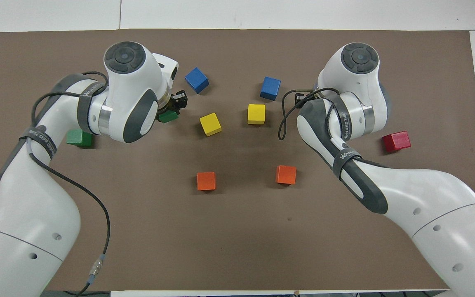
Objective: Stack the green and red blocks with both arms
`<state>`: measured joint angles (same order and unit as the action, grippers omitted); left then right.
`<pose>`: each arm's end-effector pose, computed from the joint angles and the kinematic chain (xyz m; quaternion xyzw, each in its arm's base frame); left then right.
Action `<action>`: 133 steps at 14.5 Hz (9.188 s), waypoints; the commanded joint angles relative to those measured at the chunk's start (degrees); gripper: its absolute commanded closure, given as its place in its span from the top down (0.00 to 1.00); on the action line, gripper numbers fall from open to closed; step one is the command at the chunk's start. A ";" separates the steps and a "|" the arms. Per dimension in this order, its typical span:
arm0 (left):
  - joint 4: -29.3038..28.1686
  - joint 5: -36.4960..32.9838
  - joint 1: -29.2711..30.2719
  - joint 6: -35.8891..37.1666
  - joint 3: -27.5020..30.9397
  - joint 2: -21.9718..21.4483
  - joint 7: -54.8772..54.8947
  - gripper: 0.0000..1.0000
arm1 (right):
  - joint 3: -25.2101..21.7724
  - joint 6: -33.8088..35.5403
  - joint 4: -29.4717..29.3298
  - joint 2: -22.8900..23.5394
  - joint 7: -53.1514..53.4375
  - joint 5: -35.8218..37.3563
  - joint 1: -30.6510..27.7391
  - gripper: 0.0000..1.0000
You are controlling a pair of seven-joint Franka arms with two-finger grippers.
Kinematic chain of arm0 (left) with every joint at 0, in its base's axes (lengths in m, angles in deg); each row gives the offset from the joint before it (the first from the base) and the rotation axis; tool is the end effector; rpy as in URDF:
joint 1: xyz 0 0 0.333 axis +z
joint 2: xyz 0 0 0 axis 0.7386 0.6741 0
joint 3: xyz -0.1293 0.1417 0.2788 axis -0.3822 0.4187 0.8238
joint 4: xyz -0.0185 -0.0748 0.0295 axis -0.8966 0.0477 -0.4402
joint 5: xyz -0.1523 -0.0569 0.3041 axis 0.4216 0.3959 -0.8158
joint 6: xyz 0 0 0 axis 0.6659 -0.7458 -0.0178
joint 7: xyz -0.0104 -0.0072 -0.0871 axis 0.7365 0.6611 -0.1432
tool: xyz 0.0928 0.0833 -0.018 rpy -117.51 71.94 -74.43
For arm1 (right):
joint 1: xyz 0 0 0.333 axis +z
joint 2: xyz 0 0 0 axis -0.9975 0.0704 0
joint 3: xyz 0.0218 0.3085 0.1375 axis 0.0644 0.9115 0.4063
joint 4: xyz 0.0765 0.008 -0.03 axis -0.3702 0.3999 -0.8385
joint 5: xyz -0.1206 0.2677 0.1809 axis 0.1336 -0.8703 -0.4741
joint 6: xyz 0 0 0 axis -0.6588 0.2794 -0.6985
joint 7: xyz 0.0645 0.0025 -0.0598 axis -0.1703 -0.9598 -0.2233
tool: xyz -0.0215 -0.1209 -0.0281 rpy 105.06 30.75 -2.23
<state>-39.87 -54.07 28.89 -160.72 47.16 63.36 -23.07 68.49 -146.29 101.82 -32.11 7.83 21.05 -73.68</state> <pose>0.6080 -0.2404 0.3829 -0.9888 -0.1475 0.0156 0.0160 0.6498 0.1592 0.3253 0.9987 -0.0508 -0.0040 0.0016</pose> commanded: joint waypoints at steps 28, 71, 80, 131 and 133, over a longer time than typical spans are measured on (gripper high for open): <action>-26.43 2.48 24.61 -7.10 0.19 -19.51 43.40 0.00 | 0.38 -6.04 31.44 -29.08 -38.61 -0.26 -21.95 0.00; -26.44 2.39 23.82 -9.14 0.27 -18.36 43.83 1.00 | 0.38 -7.54 29.51 -24.25 -35.45 -0.35 -21.59 1.00; -18.26 2.04 24.79 11.16 0.27 -28.47 43.84 1.00 | 1.35 8.26 18.36 -32.94 -25.34 -0.35 -17.64 1.00; -8.06 1.69 15.74 20.23 1.34 -30.93 44.10 1.00 | -2.17 39.58 7.89 -41.39 -22.00 -0.35 -16.06 1.00; -7.80 2.30 15.82 20.32 1.33 -30.85 43.92 1.00 | -2.17 38.97 7.89 -41.39 -22.00 -0.35 -16.06 1.00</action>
<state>-49.48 -52.12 43.97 -142.02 49.05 31.65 20.52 66.34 -106.38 108.17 -72.11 -15.50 21.01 -89.48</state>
